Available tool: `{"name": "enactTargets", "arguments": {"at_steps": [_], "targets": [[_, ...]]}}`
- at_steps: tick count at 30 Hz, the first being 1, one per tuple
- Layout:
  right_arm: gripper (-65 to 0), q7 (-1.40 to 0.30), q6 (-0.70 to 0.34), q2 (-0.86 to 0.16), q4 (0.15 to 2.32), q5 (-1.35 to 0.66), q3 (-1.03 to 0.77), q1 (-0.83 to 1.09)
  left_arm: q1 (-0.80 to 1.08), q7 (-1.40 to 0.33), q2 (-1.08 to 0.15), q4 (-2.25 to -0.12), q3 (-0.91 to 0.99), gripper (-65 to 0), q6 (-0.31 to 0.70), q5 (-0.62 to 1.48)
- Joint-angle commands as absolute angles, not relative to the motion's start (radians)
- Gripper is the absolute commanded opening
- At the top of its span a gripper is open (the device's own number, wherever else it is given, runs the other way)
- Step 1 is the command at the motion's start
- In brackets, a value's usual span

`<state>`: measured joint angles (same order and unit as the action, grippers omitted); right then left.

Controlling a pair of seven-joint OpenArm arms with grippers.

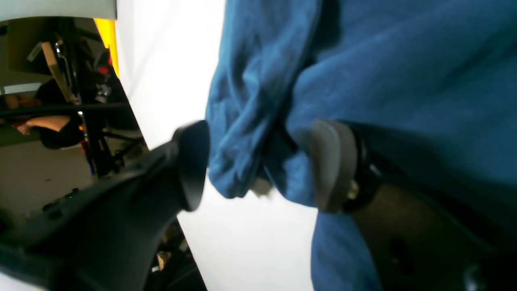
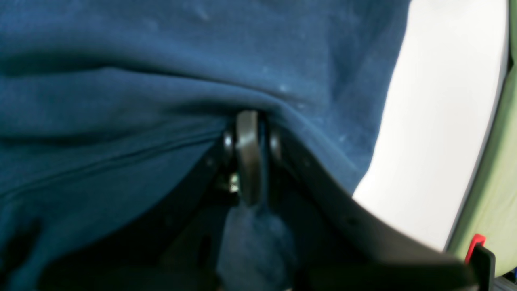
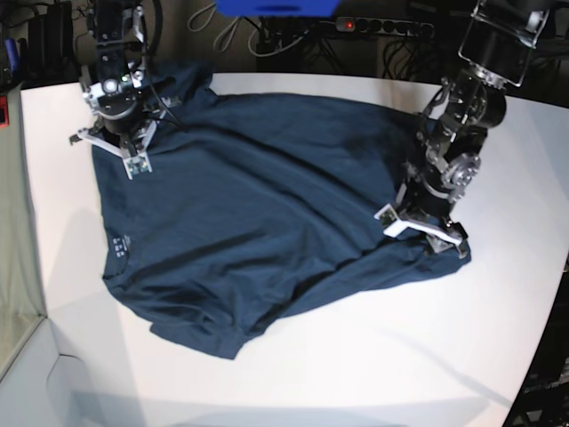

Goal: Layout the t-shirt on the table in an organized manner, then fold the t-shirt properly
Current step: 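Pull the shirt corner with the left gripper outward, spreading the body, then release the shirt with the left gripper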

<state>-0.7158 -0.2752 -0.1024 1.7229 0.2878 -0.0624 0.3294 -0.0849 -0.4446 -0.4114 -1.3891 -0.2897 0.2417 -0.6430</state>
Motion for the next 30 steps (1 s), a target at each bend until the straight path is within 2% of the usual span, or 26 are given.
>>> {"name": "enactTargets", "arguments": {"at_steps": [1,13,15,17,19,20,22,26,30], "targets": [[-59.6,-0.774,-0.305,-0.102,1.707,0.269,-0.059,0.341,-0.125,-0.44,-0.42,-1.389,-0.28,-27.0,0.229,-0.654],[-59.6,-0.774,-0.305,-0.105,1.705,0.269,-0.059,0.341,-0.237,-0.43,-0.375,-1.227,-0.28,-28.5,0.229,-0.647],[-59.6,-0.774,-0.305,-0.105,1.705,0.269,-0.059,0.341,-0.26,-0.429,-0.361,-1.193,-0.28,-35.6,0.229,-0.647],[-59.6,-0.774,-0.305,-0.105,1.705,0.269,-0.059,0.34,-0.288,-0.429,-0.348,-1.161,-0.28,-47.4,0.229,-0.647],[-59.6,-0.774,-0.305,-0.105,1.705,0.269,-0.059,0.331,-0.311,-0.429,-0.335,-1.129,-0.28,-62.6,0.229,-0.647],[-59.6,-0.774,-0.305,-0.105,1.702,0.269,-0.061,0.328,-0.325,-0.429,-0.332,-1.121,-0.28,-65.0,0.228,-0.647],[-59.6,-0.776,-0.305,-0.107,1.679,0.269,-0.062,0.321,-0.343,-0.429,-0.331,-1.119,-0.28,-62.1,0.214,-0.647],[-59.7,-0.773,-0.305,-0.107,1.644,0.269,-0.062,0.32,-0.417,-0.427,-0.331,-1.104,-0.255,-64.7,0.096,-0.645],[-59.7,-0.773,-0.305,-0.107,1.643,0.269,-0.059,0.32,-0.524,-0.426,-0.305,-1.026,-0.242,-64.6,0.07,-0.644]]}}
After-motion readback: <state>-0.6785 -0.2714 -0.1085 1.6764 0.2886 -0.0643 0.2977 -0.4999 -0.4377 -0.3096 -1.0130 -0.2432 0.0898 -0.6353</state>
